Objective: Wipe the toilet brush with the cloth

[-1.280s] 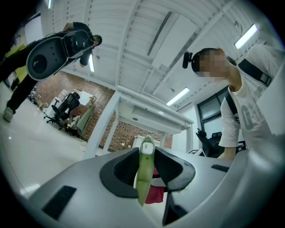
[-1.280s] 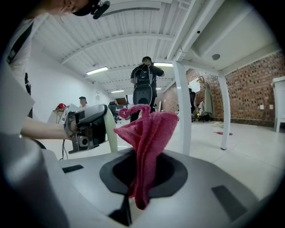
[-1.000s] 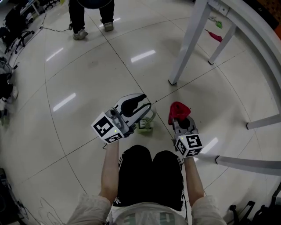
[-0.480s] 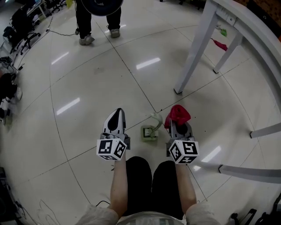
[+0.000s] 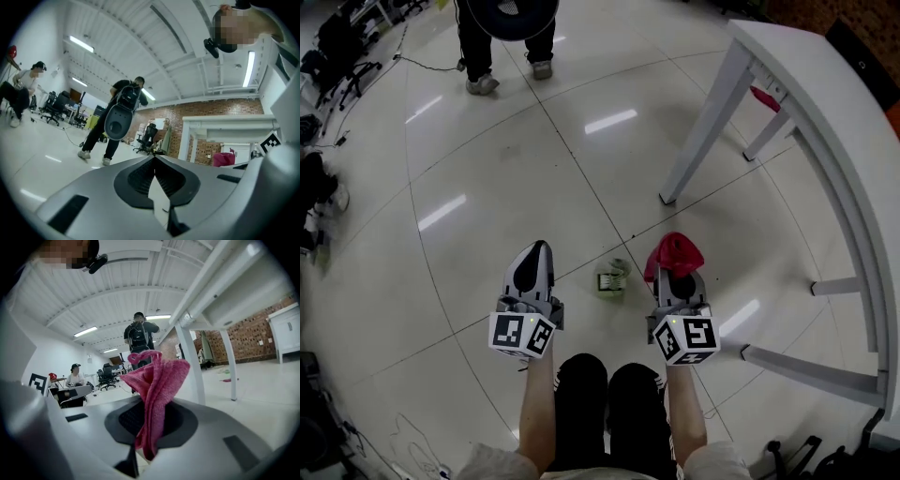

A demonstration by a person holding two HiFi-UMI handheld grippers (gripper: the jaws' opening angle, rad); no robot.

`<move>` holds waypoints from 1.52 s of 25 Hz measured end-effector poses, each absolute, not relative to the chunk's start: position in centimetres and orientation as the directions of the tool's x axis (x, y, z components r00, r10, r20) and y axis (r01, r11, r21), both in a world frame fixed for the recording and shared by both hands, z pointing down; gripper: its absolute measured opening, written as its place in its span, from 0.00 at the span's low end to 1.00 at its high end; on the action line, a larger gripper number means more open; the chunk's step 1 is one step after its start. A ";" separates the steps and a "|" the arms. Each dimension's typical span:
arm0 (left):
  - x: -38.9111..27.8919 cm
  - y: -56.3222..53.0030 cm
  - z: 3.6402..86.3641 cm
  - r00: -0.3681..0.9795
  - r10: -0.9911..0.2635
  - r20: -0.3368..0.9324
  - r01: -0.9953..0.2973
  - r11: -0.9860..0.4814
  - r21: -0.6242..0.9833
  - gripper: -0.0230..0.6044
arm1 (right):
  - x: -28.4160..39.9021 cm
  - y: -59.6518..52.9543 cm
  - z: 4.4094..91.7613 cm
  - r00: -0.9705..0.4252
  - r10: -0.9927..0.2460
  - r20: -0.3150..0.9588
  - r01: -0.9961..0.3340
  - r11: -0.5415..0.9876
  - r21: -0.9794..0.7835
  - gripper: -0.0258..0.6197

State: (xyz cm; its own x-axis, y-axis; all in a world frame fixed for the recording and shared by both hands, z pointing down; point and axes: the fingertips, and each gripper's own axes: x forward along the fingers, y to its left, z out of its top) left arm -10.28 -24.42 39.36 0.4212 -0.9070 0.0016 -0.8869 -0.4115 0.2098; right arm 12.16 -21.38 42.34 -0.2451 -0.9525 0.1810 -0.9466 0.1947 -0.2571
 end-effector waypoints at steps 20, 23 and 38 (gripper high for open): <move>-6.9 -11.9 -11.4 0.548 -0.831 -0.096 -0.804 -0.555 0.213 0.04 | 7.2 -7.5 -8.5 -0.348 -0.924 0.156 -0.917 0.302 -0.259 0.09; -5.4 -7.4 -12.0 0.576 -0.813 -0.091 -0.780 -0.579 0.236 0.04 | 6.4 -3.3 -9.7 -0.392 -0.911 0.129 -0.886 0.336 -0.320 0.09; -5.9 24.4 -13.1 0.491 -0.870 -0.031 -0.850 -0.487 0.200 0.04 | 7.2 27.2 -12.5 -0.411 -0.902 0.133 -0.891 0.367 -0.266 0.09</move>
